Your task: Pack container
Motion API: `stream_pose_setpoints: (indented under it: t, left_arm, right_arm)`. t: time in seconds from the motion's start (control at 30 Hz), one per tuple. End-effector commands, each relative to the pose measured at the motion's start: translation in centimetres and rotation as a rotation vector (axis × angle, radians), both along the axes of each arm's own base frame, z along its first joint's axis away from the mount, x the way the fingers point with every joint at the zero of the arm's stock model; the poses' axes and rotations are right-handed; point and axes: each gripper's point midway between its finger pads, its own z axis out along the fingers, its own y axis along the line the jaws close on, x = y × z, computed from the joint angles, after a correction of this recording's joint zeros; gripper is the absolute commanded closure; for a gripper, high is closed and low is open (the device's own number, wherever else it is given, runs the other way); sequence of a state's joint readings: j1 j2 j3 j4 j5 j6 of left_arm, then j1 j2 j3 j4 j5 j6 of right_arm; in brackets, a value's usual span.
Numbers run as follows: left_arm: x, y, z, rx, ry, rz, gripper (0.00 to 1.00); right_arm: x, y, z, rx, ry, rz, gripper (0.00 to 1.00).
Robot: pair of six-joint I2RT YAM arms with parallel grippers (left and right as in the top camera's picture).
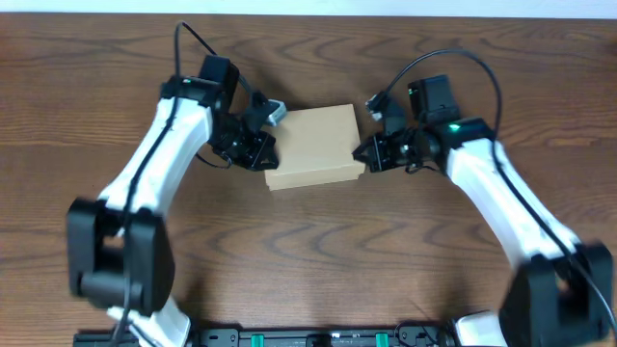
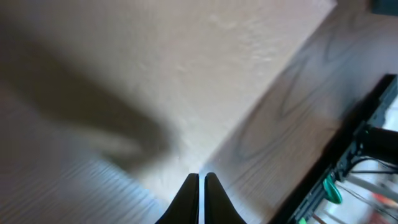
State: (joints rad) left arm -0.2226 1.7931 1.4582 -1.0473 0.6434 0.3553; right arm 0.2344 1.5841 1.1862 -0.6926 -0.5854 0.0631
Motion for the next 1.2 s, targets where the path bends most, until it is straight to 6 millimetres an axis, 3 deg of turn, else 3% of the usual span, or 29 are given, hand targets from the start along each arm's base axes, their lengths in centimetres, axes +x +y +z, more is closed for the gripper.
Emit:
stream_pose_setpoints:
  t: [0.0, 0.17, 0.3, 0.33, 0.37, 0.4, 0.43, 0.6, 1.17]
  left_arm:
    - [-0.3, 1.9, 5.9, 0.062, -0.200, 0.064, 0.94]
    - [-3.0, 3.5, 13.8, 0.046, -0.455, 0.122, 0.94]
    - [-5.5, 4.5, 17.9, 0.034, -0.602, 0.146, 0.94]
    - [-5.9, 4.7, 18.5, 0.028, -0.627, 0.148, 0.94]
    - [-6.4, 4.8, 19.2, 0.020, -0.650, 0.151, 0.78]
    - [-6.8, 4.8, 19.6, 0.016, -0.666, 0.152, 0.00]
    - [-7.0, 4.9, 19.9, 0.012, -0.678, 0.153, 0.05]
    - [-8.3, 5.2, 20.2, 0.013, -0.677, 0.153, 0.04]
    - [-8.4, 5.3, 20.1, 0.021, -0.683, 0.147, 0.05]
  right_arm:
    - [0.2, -0.6, 9.7, 0.005, -0.276, -0.022, 0.99]
    - [-3.2, -3.9, 17.5, -0.054, -0.525, -0.133, 0.99]
    - [-6.6, -6.0, 19.9, -0.089, -0.594, -0.190, 0.97]
    - [-7.3, -6.2, 20.1, -0.088, -0.597, -0.190, 0.81]
    - [-8.1, -6.4, 20.4, -0.086, -0.602, -0.190, 0.43]
    - [-8.7, -6.5, 20.5, -0.086, -0.603, -0.190, 0.01]
    - [-9.1, -6.7, 20.5, -0.085, -0.603, -0.191, 0.01]
    - [-10.9, -7.1, 20.4, -0.091, -0.588, -0.188, 0.01]
    - [-11.9, -7.4, 18.6, -0.119, -0.504, -0.177, 0.01]
